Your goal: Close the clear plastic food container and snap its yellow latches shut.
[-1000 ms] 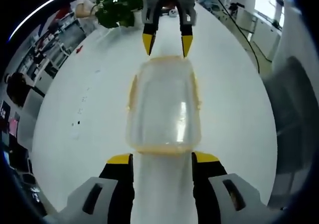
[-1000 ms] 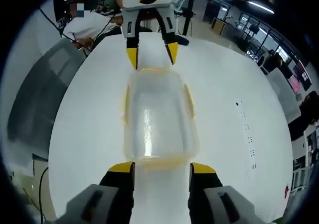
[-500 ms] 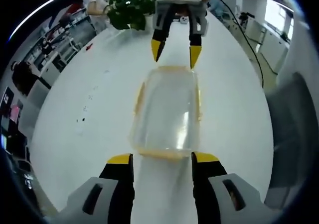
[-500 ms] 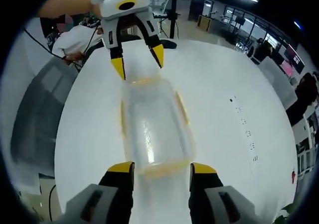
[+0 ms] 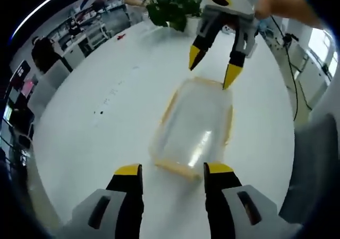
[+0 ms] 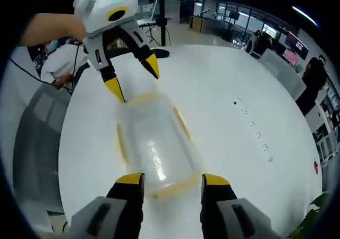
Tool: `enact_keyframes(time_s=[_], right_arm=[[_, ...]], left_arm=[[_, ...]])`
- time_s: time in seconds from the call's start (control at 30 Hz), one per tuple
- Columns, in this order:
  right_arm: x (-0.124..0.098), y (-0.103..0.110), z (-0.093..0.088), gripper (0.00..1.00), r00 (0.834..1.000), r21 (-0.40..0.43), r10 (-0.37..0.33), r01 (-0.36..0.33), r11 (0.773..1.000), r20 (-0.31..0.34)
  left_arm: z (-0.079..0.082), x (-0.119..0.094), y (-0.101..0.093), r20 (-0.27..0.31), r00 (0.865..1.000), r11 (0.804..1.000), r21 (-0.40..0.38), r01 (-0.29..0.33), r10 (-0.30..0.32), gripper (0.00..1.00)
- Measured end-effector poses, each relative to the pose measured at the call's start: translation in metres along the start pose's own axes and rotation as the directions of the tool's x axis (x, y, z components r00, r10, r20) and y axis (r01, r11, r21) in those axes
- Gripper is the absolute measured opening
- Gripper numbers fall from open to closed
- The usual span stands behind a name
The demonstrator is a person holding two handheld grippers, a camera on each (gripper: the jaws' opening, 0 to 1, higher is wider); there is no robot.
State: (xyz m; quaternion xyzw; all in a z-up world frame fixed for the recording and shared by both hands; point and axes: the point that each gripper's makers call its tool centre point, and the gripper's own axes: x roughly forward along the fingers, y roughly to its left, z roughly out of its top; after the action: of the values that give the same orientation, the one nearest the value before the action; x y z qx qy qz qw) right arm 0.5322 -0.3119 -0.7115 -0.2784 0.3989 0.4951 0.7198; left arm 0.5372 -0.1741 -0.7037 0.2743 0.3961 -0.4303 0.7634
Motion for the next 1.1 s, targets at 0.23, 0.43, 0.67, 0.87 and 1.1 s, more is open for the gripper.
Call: enact_keyframes(time_s=[0.23,0.43,0.67,0.87,1.1], right_arm=[[0.002,-0.004,0.001,0.4,0.999,0.066,-0.049,0.048,0.997,0.012],[0.004,-0.004,-0.002,0.37,0.997,0.072,-0.076,0.077,0.994,-0.01],[0.001,-0.009,-0.001,0.36,0.994,0.133,-0.106,0.104,0.986,0.009],[0.003,-0.01,-0.005,0.36,0.994,0.234,-0.11,0.104,0.967,0.011],[0.009,-0.006,-0.018,0.35,0.996,0.431,-0.081,0.061,0.9,0.028]], left_arm=[[-0.004,0.004,0.003,-0.013,0.999,0.992,-0.118,-0.036,0.035,0.43],[-0.005,0.007,0.0,0.0,0.999,0.969,-0.243,-0.047,0.048,0.44],[-0.008,0.014,-0.005,-0.001,0.999,0.942,-0.333,-0.05,0.053,0.44],[-0.01,0.015,-0.006,0.01,0.998,0.906,-0.42,-0.045,0.055,0.42],[-0.015,0.018,-0.006,0.009,0.998,0.89,-0.454,-0.054,0.065,0.42]])
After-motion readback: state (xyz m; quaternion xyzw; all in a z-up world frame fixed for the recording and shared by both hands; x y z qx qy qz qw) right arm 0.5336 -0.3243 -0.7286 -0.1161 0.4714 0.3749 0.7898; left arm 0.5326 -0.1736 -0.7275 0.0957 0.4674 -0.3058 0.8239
